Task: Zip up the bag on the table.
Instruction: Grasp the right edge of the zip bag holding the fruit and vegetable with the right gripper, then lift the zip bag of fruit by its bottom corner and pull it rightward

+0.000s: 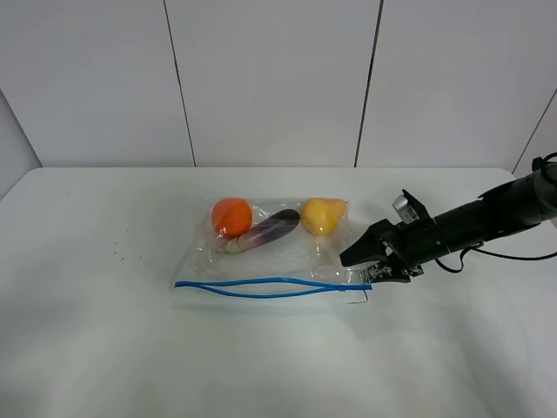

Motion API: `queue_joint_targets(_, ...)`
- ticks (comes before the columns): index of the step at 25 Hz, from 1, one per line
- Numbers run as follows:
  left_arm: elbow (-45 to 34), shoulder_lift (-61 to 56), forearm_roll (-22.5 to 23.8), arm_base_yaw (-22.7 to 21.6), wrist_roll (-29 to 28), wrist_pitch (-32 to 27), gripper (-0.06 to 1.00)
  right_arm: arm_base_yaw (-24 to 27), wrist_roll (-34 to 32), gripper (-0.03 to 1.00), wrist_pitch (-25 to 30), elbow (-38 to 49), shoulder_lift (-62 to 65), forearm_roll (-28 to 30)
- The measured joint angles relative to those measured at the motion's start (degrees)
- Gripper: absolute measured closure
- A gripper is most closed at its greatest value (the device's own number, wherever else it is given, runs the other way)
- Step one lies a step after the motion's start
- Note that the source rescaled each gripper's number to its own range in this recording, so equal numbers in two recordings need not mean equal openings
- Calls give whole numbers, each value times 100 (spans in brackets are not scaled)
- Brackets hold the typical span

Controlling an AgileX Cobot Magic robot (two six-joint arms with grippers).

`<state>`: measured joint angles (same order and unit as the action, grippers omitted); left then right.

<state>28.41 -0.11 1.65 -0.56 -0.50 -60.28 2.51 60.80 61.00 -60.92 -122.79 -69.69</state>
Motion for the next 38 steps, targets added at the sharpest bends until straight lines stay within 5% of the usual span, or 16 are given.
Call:
queue_joint_targets(16, 0, 0, 0, 0, 0, 0, -6, 0, -106, 64, 0, 0, -44, 112)
queue_joint_targets(21, 0, 0, 0, 0, 0, 0, -6, 0, -106, 97, 1, 0, -44, 135)
queue_joint_targets(30, 0, 0, 0, 0, 0, 0, -6, 0, -125, 97, 49, 0, -44, 135)
queue_joint_targets(38, 0, 0, 0, 0, 0, 0, -6, 0, -167, 97, 764, 0, -53, -657)
